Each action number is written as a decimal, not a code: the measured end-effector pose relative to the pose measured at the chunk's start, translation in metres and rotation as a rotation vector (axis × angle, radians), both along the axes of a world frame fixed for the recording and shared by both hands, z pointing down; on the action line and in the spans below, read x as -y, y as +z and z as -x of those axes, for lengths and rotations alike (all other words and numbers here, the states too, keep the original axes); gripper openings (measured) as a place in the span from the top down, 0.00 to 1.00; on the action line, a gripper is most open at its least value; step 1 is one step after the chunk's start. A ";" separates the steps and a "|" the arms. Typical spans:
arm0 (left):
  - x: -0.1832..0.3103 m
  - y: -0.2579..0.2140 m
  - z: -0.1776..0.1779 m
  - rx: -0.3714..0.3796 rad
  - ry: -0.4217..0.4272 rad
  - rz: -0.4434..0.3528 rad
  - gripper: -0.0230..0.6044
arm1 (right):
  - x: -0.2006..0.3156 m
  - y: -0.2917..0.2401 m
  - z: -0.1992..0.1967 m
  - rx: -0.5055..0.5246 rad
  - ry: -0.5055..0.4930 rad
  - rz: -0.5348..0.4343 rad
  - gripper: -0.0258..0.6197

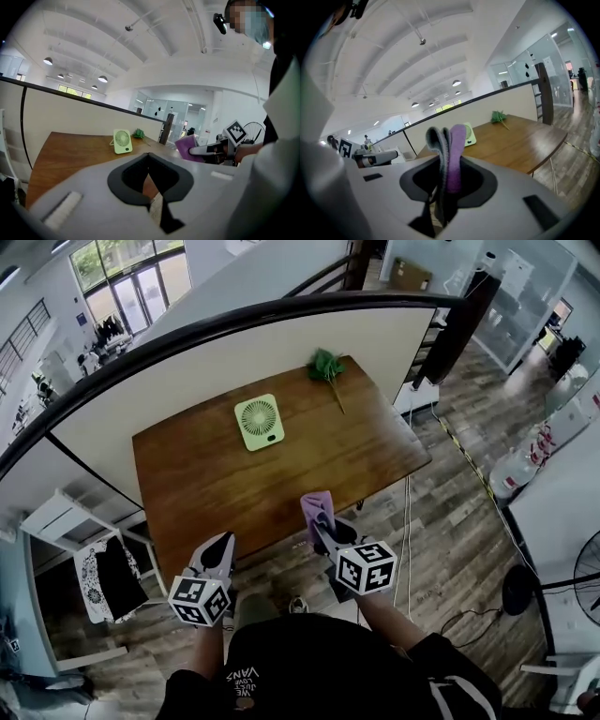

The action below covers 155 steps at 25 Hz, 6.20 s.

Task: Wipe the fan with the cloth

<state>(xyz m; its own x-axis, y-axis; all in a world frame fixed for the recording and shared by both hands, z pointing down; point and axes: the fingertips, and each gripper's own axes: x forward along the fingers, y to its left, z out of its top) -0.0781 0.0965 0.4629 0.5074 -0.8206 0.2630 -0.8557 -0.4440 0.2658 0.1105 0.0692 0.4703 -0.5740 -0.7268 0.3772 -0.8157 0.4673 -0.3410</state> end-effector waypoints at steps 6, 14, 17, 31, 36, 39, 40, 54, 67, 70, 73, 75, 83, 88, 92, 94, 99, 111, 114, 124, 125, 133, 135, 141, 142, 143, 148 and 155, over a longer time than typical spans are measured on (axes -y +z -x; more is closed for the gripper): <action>0.025 0.010 0.006 0.004 -0.018 0.022 0.94 | 0.029 0.005 0.004 0.024 0.002 0.008 0.80; 0.083 0.015 0.022 -0.002 0.022 0.035 0.95 | 0.076 0.003 0.029 -0.002 0.014 0.013 0.80; 0.107 0.015 0.028 -0.003 0.049 0.036 0.95 | 0.095 0.001 0.038 -0.009 0.030 0.012 0.80; 0.192 0.045 0.041 -0.016 0.189 0.076 0.95 | 0.157 0.015 0.064 -0.036 0.140 0.009 0.80; 0.210 0.060 0.043 -0.025 0.184 0.094 0.94 | 0.173 0.024 0.072 -0.052 0.113 0.014 0.80; 0.229 0.068 0.044 -0.018 0.159 0.096 0.94 | 0.191 0.030 0.074 -0.047 0.079 0.015 0.80; 0.236 0.070 0.043 -0.019 0.151 0.095 0.94 | 0.197 0.032 0.074 -0.049 0.065 0.015 0.80; 0.300 0.114 0.029 -0.063 0.153 0.164 0.93 | 0.265 0.056 0.086 -0.075 -0.125 0.029 0.80; 0.332 0.139 0.015 -0.117 0.239 0.214 0.71 | 0.308 0.051 0.127 -0.054 -0.272 -0.035 0.80; 0.336 0.144 0.013 -0.112 0.250 0.232 0.71 | 0.315 0.048 0.143 -0.060 -0.307 -0.047 0.80; 0.338 0.149 0.010 -0.112 0.255 0.246 0.71 | 0.317 0.050 0.157 -0.062 -0.336 -0.043 0.80; 0.341 0.152 0.009 -0.109 0.258 0.250 0.71 | 0.319 0.053 0.165 -0.066 -0.355 -0.039 0.80; 0.342 0.158 0.004 -0.107 0.285 0.257 0.85 | 0.325 0.069 0.183 -0.075 -0.371 0.007 0.80; 0.342 0.157 0.005 -0.118 0.295 0.264 0.86 | 0.330 0.075 0.182 -0.086 -0.347 0.022 0.80; 0.342 0.156 0.005 -0.108 0.307 0.266 0.86 | 0.335 0.076 0.170 -0.095 -0.318 0.027 0.80; 0.343 0.157 0.005 -0.107 0.307 0.266 0.86 | 0.339 0.077 0.160 -0.099 -0.298 0.032 0.80; 0.344 0.157 0.005 -0.104 0.308 0.269 0.86 | 0.350 0.078 0.127 -0.114 -0.232 0.037 0.80; 0.344 0.157 0.005 -0.102 0.309 0.272 0.86 | 0.372 0.082 0.051 -0.130 -0.012 0.048 0.80; 0.344 0.157 0.004 -0.100 0.307 0.274 0.85 | 0.367 0.077 0.048 -0.112 0.004 0.040 0.80; 0.338 0.152 0.014 -0.109 0.250 0.265 0.85 | 0.314 0.080 0.130 -0.053 -0.256 0.039 0.80; 0.337 0.151 0.017 -0.110 0.236 0.260 0.85 | 0.310 0.082 0.139 -0.053 -0.284 0.044 0.80; 0.324 0.142 0.036 -0.115 0.134 0.233 0.86 | 0.301 0.106 0.181 -0.060 -0.390 0.124 0.80; 0.322 0.139 0.037 -0.125 0.122 0.228 0.87 | 0.304 0.109 0.178 -0.053 -0.383 0.140 0.80; 0.318 0.135 0.039 -0.137 0.110 0.212 0.90 | 0.313 0.113 0.145 -0.029 -0.339 0.186 0.80; 0.317 0.134 0.038 -0.137 0.110 0.212 0.91 | 0.315 0.113 0.136 -0.028 -0.322 0.192 0.80; 0.317 0.134 0.038 -0.138 0.109 0.211 0.91 | 0.318 0.113 0.127 -0.024 -0.302 0.197 0.80; 0.319 0.131 0.036 -0.149 0.091 0.205 0.92 | 0.330 0.113 0.080 -0.012 -0.190 0.219 0.80; 0.323 0.129 0.035 -0.169 0.059 0.207 0.93 | 0.340 0.122 0.032 -0.039 -0.075 0.243 0.80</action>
